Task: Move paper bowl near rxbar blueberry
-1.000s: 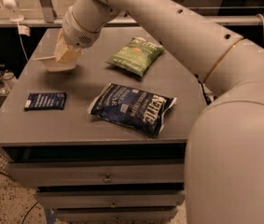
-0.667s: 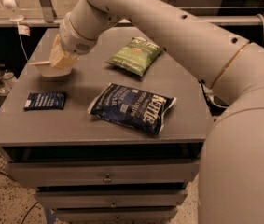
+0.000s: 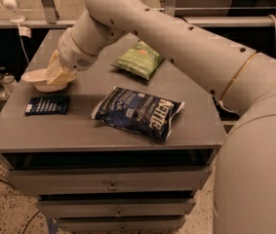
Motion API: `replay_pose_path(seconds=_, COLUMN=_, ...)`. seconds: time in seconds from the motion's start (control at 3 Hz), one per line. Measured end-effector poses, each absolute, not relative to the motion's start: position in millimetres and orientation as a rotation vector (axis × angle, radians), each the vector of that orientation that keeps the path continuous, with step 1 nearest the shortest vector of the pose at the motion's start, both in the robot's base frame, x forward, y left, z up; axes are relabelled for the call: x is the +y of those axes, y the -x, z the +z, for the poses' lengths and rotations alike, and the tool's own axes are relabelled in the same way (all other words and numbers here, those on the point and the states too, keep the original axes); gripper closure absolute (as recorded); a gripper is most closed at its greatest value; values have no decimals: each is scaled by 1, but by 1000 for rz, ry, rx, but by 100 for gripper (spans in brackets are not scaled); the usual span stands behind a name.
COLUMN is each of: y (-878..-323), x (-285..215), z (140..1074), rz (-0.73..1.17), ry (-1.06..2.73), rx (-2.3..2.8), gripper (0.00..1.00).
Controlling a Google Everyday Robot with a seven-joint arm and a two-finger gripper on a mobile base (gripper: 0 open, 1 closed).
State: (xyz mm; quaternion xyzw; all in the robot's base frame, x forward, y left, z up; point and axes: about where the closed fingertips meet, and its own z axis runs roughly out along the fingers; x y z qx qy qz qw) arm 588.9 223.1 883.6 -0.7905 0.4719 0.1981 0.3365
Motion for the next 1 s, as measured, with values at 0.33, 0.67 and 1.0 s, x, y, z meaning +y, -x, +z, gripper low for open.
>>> replay_pose_path(seconds=0.33, y=-585, x=226, z=874, rz=547, ry=2072, rx=1232, gripper=98)
replay_pose_path(seconds=0.67, y=-584, x=228, z=873, rz=549, ry=2075, rx=1230, gripper=77)
replay_pose_path(seconds=1.0, y=-583, x=229, z=872, rz=552, ry=2078, rx=1228, gripper=54)
